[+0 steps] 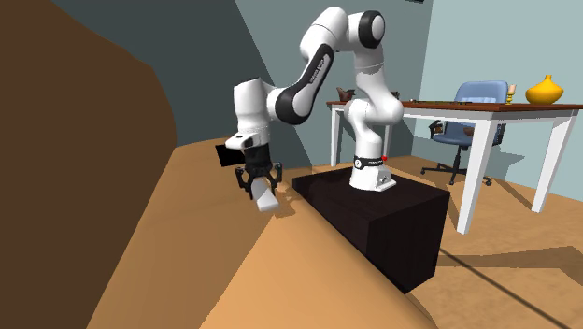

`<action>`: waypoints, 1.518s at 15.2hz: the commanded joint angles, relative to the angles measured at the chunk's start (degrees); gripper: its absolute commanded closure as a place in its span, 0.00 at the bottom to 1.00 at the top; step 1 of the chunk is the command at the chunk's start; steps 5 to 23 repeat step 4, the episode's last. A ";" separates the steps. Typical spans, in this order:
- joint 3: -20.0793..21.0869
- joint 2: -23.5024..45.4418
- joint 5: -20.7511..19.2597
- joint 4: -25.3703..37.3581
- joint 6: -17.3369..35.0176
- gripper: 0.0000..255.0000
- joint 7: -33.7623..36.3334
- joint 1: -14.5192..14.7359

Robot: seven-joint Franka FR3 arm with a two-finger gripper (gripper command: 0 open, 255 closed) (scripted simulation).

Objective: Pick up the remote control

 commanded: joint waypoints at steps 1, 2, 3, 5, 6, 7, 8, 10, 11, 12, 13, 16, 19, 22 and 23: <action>-0.15 -1.11 -0.31 0.25 -1.34 1.00 0.17 0.05; -0.21 -1.65 -0.46 0.36 -1.99 1.00 0.28 0.09; -0.22 -1.74 -0.48 0.37 -2.09 1.00 0.30 0.10; -0.22 -1.73 -0.48 0.38 -2.09 1.00 0.30 0.10; -0.22 -1.73 -0.48 0.38 -2.09 1.00 0.30 0.10; -0.22 -1.73 -0.48 0.38 -2.09 1.00 0.30 0.10; -0.22 -1.73 -0.48 0.38 -2.09 1.00 0.30 0.10; -0.22 -1.73 -0.48 0.38 -2.09 1.00 0.30 0.10; -0.22 -1.73 -0.48 0.38 -2.09 1.00 0.30 0.10; -0.22 -1.73 -0.48 0.38 -2.09 1.00 0.30 0.10; -0.22 -1.73 -0.48 0.38 -2.09 1.00 0.30 0.10; -0.22 -1.73 -0.48 0.38 -2.09 1.00 0.30 0.10; -0.22 -1.73 -0.48 0.38 -2.09 1.00 0.30 0.10; -0.22 -1.73 -0.48 0.38 -2.09 1.00 0.30 0.10; -0.22 -1.73 -0.48 0.38 -2.09 1.00 0.30 0.10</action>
